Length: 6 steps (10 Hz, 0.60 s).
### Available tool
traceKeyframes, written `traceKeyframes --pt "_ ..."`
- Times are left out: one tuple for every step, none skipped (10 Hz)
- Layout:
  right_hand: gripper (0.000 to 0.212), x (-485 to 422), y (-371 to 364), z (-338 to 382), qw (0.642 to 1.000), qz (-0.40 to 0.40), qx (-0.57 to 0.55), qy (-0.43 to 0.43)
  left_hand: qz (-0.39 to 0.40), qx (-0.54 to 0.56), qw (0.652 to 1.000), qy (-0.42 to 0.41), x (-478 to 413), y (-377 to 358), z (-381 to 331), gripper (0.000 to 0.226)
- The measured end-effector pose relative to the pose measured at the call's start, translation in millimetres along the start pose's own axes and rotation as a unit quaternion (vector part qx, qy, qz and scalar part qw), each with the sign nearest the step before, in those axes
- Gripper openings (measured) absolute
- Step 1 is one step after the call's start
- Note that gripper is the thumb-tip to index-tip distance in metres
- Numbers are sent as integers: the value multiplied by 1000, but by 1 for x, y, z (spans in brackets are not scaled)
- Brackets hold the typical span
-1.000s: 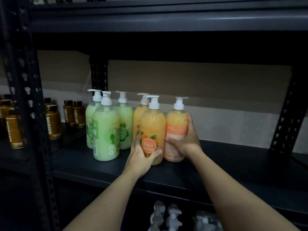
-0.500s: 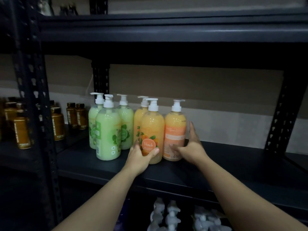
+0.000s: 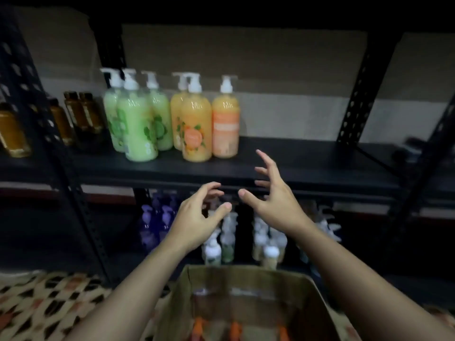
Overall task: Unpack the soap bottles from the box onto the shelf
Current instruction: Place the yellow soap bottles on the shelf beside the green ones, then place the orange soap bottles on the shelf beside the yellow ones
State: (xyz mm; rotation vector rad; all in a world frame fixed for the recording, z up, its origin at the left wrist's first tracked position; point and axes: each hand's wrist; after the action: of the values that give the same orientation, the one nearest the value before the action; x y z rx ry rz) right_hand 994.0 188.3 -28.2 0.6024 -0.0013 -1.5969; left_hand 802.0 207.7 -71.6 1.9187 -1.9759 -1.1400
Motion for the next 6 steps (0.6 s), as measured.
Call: traceKeyframes --pt "79 52 -7 -33 998 -3 30 -47 40 9 999 24 39 -29 17 58" --pt "66 101 -19 -75 988 14 69 -137 66 -20 994 84 74 -57 37 41" --pt "54 142 -33 -121 958 49 130 -252 140 -88 970 181 100 -90 63 30" --pt "51 173 -46 -158 903 118 190 -367 263 -131 919 265 127 -120 97 29" --pt "57 188 -58 -190 862 208 198 -418 387 -135 863 297 155 -146 136 29" --pt "69 188 -77 -218 821 289 200 -450 408 -165 820 366 180 -182 210 54"
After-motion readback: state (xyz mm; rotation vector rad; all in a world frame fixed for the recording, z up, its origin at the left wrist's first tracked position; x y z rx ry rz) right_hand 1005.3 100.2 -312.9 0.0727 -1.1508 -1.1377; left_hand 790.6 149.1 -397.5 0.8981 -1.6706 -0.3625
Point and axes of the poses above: each hand's wrist, its own x-axis away from the middle knuckle, its own y-axis out of the back of the hand, z = x × y, and after that the axes turned 12 degrees about -x, right-handed
